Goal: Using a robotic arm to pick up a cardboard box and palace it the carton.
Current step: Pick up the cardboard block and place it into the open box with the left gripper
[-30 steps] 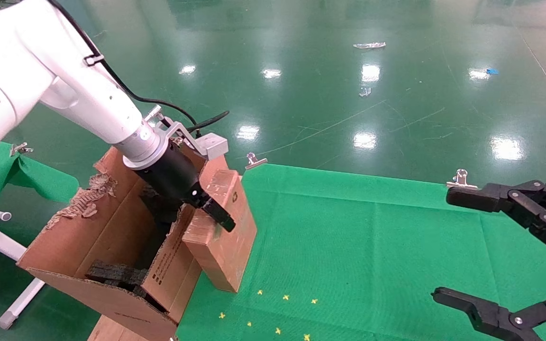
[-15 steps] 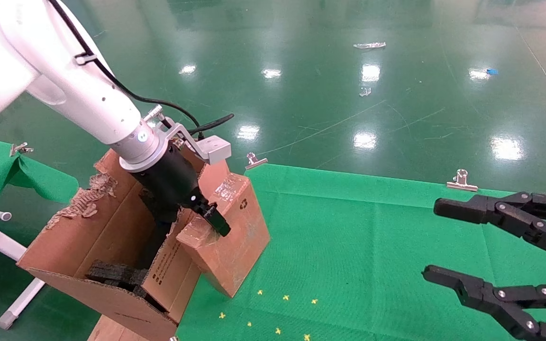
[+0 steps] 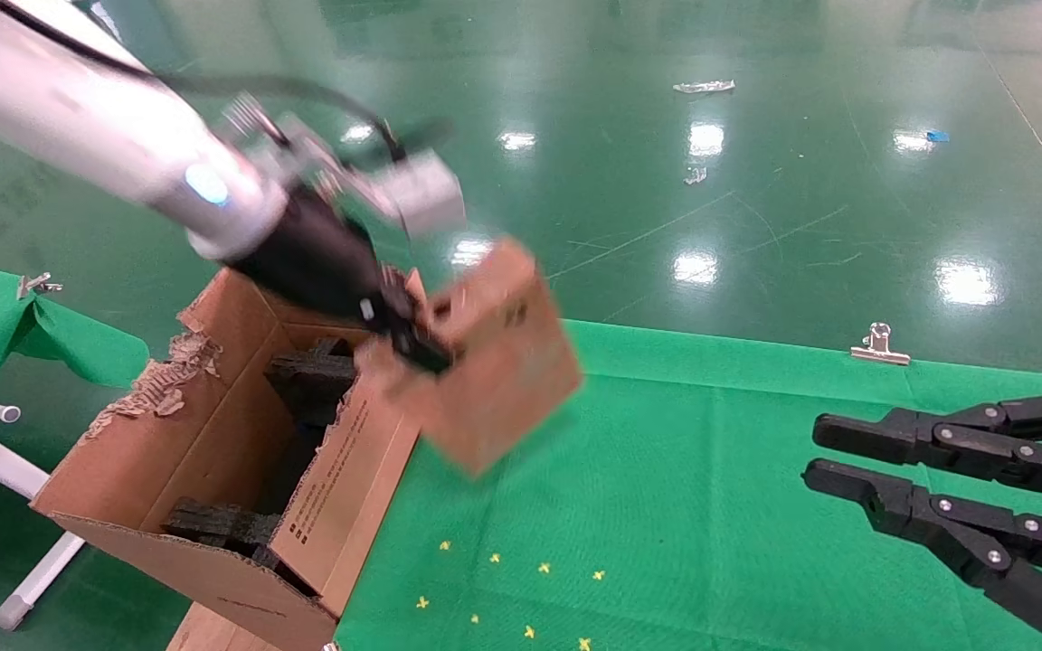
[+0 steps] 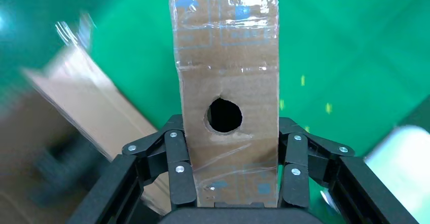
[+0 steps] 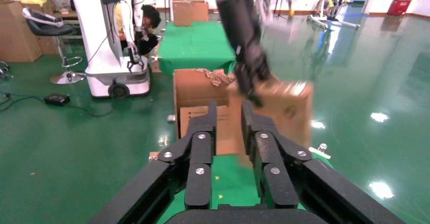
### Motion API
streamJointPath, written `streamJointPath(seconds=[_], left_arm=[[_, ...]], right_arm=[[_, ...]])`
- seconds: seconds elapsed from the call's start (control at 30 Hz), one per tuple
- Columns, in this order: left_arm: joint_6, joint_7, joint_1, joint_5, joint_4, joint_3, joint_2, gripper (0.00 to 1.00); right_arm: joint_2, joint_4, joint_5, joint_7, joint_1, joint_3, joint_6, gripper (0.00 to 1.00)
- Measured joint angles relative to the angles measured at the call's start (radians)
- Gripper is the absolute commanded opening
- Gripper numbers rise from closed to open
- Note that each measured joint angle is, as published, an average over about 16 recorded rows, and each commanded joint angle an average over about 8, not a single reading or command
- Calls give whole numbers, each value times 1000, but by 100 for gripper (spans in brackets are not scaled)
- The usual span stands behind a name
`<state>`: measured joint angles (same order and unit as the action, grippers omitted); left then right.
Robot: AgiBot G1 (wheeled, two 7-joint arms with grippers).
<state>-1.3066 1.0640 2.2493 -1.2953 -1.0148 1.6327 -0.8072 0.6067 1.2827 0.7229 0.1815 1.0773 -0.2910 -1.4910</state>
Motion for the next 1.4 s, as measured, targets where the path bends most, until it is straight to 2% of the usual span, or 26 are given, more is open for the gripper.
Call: streamJointPath(seconds=[0.27, 0.53, 0.8, 1.1, 1.4], left_arm=[[43, -113, 110, -31, -1, -57, 152, 0], [50, -123, 121, -82, 117, -44, 265, 0], [73, -105, 22, -78, 265, -9, 305, 0], [124, -99, -112, -56, 409, 22, 275, 0], [188, -87, -203, -50, 489, 37, 255, 0]], right_arm=[[0, 0, 0, 0, 0, 0, 0, 0], [0, 0, -1, 0, 0, -1, 0, 0], [-1, 0, -1, -1, 0, -1, 1, 99], [-1, 0, -1, -1, 0, -2, 1, 100], [-1, 0, -2, -1, 1, -3, 1, 100]])
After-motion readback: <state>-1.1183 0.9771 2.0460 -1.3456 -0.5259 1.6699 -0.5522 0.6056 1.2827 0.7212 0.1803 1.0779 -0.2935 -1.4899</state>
